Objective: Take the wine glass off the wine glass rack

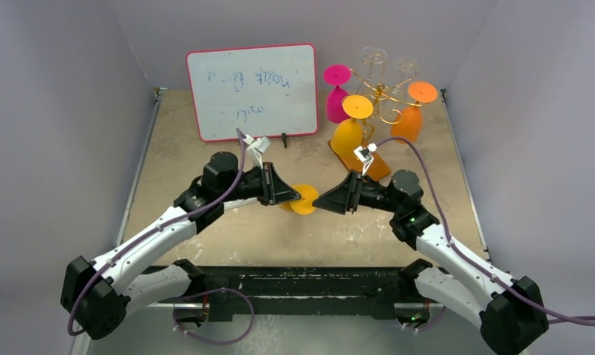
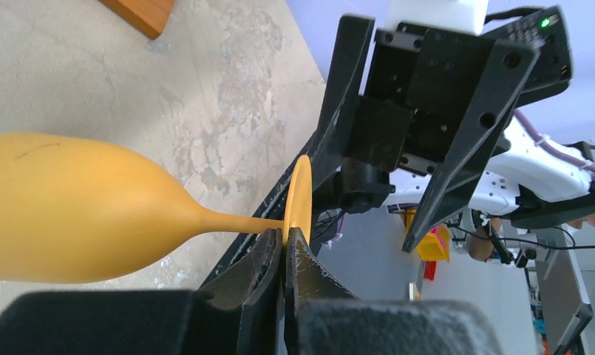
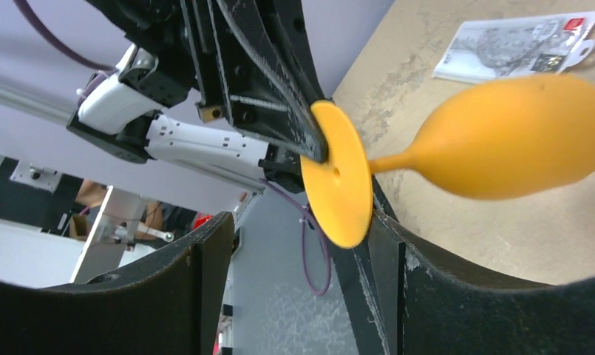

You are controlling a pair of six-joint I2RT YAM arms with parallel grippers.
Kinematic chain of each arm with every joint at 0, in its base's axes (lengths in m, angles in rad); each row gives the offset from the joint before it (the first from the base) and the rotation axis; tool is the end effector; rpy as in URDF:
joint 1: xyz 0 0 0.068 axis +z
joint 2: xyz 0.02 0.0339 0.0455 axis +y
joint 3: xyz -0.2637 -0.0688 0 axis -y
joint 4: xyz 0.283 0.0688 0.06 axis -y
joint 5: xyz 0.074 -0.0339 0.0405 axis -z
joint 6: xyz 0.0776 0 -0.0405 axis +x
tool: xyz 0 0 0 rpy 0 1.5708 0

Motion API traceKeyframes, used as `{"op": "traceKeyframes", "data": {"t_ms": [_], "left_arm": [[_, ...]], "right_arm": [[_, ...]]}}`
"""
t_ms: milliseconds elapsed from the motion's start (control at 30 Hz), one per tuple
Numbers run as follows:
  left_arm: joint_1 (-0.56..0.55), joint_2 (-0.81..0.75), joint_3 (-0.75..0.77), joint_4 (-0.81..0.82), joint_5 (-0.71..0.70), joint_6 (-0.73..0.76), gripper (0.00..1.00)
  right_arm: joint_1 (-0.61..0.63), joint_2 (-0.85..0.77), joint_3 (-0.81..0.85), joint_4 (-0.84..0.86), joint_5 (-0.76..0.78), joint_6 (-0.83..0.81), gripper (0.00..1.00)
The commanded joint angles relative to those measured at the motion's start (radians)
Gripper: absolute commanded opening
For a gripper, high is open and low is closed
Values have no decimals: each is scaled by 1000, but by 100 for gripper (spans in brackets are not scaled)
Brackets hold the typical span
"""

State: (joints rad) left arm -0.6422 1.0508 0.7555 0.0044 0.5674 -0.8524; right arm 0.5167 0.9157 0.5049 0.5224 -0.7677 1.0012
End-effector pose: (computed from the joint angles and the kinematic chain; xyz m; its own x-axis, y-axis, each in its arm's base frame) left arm 0.2239 -0.2195 0.2774 -0.8418 -0.1632 -0.5145 0.4309 0.3708 -0.8227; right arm 0.2097 0.1811 0.2791 -0.7524 0.2694 -0.6011 -0.5968 0.1072 0.7952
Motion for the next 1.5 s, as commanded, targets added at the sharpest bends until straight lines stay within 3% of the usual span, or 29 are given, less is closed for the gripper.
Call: {"op": "traceKeyframes", "data": {"t_ms": [0, 167, 433, 667, 733, 800, 900, 933, 1033, 1167, 1300, 1467], "left_arm": [[3, -80, 34, 38, -38, 34, 0], [3, -105, 17, 73, -20, 15, 0], [3, -107, 9, 49, -14, 7, 0], [4, -102, 8, 56, 9, 12, 0], [3, -91, 13, 54, 7, 13, 0], [3, -92, 12, 51, 1, 15, 0], [3, -102, 20, 22, -11, 33, 0], [3, -104, 27, -5, -26, 47, 7], [3, -111, 63, -115, -116, 103, 41], [3, -129, 100, -161, -207, 110, 71], [3, -141, 165, -280, -366, 132, 87], [5, -76, 249, -537, -733, 126, 92]], "right_arm": [[72, -46, -29, 59, 34, -11, 69], [162, 8, -27, 102, 114, -18, 63], [168, 35, -84, 335, 239, 91, 28], [169, 150, -74, 476, 170, 157, 31], [170, 192, -69, 542, 149, 173, 19], [170, 211, -72, 574, 160, 179, 0], [170, 193, -61, 494, 182, 134, 0], [171, 177, -54, 451, 190, 105, 0], [172, 129, -49, 342, 214, 23, 0], [173, 117, -26, 219, 173, -48, 0], [214, 101, 49, 62, 179, -161, 0], [369, -21, 55, -57, 494, -436, 0]]}}
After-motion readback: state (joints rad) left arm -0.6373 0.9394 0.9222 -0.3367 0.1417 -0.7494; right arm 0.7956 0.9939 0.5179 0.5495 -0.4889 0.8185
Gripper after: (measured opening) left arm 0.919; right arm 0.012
